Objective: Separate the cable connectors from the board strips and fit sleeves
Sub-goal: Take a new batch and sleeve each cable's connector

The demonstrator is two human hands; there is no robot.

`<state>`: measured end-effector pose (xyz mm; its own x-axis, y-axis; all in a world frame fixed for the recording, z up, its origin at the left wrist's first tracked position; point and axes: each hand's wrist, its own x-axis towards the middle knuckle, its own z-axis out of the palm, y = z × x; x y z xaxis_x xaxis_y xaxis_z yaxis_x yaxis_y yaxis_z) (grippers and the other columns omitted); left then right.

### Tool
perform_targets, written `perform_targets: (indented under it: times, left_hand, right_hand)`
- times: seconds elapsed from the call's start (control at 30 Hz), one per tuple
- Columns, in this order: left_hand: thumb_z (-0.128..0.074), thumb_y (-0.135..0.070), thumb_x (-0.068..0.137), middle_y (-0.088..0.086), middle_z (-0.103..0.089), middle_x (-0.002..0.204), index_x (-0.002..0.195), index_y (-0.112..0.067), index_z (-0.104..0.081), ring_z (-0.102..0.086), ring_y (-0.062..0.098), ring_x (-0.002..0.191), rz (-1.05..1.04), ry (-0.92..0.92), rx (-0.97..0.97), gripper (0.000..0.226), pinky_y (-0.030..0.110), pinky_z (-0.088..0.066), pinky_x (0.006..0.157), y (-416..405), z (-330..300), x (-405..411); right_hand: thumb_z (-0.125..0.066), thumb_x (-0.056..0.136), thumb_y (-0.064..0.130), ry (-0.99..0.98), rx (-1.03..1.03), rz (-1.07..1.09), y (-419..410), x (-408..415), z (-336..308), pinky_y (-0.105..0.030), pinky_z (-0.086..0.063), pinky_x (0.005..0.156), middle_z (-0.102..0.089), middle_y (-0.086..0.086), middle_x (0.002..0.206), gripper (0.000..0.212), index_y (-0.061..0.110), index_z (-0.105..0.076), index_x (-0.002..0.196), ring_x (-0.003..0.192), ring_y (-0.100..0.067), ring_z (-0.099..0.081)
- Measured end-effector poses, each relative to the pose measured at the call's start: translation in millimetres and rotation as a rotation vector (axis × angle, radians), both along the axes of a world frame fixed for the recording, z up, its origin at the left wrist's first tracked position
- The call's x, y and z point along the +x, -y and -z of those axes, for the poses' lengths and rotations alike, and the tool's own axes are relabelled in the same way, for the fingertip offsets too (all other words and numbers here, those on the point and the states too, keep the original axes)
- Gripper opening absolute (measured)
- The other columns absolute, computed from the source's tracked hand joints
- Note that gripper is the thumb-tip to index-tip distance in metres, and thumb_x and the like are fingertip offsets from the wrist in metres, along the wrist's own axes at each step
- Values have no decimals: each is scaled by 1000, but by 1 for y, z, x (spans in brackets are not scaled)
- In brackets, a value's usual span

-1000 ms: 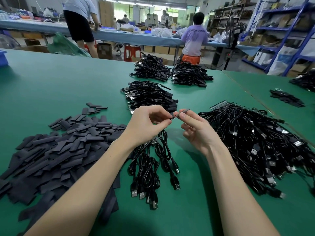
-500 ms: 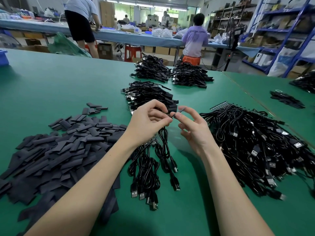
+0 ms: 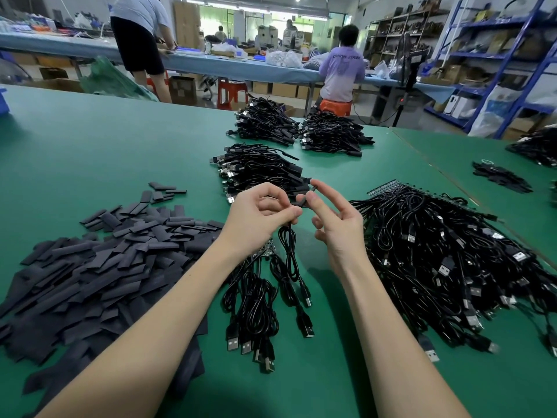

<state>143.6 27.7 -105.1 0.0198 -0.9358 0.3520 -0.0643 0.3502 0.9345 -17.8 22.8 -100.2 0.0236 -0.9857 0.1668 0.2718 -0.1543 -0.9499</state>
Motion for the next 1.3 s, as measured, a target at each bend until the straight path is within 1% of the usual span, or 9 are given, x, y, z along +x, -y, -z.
perform_targets:
  times: [0.13, 0.33, 0.67, 0.83, 0.93, 1.0, 1.1, 1.23, 1.3]
  left_hand:
    - [-85, -18, 76, 4, -74, 67, 83, -15, -64, -76, 26, 76, -8, 1, -3, 22, 38, -62, 82, 0, 0, 1]
    - [-82, -6, 82, -2, -68, 59, 88, -6, -62, -76, 24, 75, -11, -18, 4, 21, 31, -60, 77, 0, 0, 2]
    - [-81, -5, 83, 12, -74, 72, 90, -3, -63, -76, 24, 76, -43, -23, -4, 19, 35, -62, 80, -4, -4, -3]
    - [-83, -26, 82, 1, -74, 101, 102, -18, -61, -74, 12, 90, -124, 88, 64, 31, 24, -57, 86, -5, -7, -10]
    - [-87, -41, 75, -11, -62, 115, 111, -31, -54, -71, 0, 92, -116, 191, 180, 50, 22, -53, 76, -7, -6, -11]
    - [-86, -40, 77, -9, -64, 113, 111, -30, -55, -71, 3, 89, -113, 207, 264, 47, 26, -55, 75, -7, -3, -14]
    - [-80, -23, 86, 8, -75, 105, 105, -18, -60, -74, 17, 84, -19, 17, 334, 27, 33, -61, 77, -6, 2, -20]
    - [-73, -24, 90, -3, -76, 91, 100, -24, -63, -71, 12, 77, -185, 95, 251, 14, 29, -55, 66, -2, -2, -16]
    - [-71, -25, 92, -11, -73, 83, 101, -27, -65, -63, 5, 65, -202, 142, 179, 11, 21, -50, 61, 1, -8, -13]
  right_hand:
    - [-77, 92, 25, 6, -4, 3, 0, 2, 1, -20, -26, 48, -77, 2, 85, 20, 40, -78, 106, 58, -11, -29]
    - [-76, 93, 23, 20, -5, 32, 0, 9, 3, -17, -30, 45, -76, 4, 77, 19, 36, -77, 106, 52, -8, -29]
    - [-78, 90, 20, 56, 25, 96, 1, 10, 0, -19, -26, 46, -77, 1, 81, 17, 31, -78, 103, 53, -9, -28]
    - [-83, 85, 20, 107, 14, 135, 2, 10, -7, -19, -28, 48, -73, 0, 78, 21, 40, -82, 93, 54, -9, -30]
    - [-83, 85, 22, 194, 27, 197, 5, 3, -14, -17, -31, 46, -68, -12, 84, 19, 36, -81, 97, 53, -8, -34]
    - [-81, 88, 20, 238, 35, 226, 7, -1, -16, -16, -31, 45, -73, -17, 91, 19, 30, -77, 104, 53, -7, -35]
    - [-77, 91, 19, 248, 47, 211, 5, -2, -17, -16, -32, 47, -79, -9, 101, 22, 28, -71, 110, 57, -7, -39]
    - [-74, 94, 20, 236, 56, 175, 4, -4, -19, -18, -37, 50, -79, -6, 105, 23, 29, -65, 114, 60, -8, -48]
    - [-73, 95, 19, 252, 68, 174, 5, -6, -20, -17, -41, 50, -78, -6, 105, 23, 29, -65, 114, 61, -8, -55]
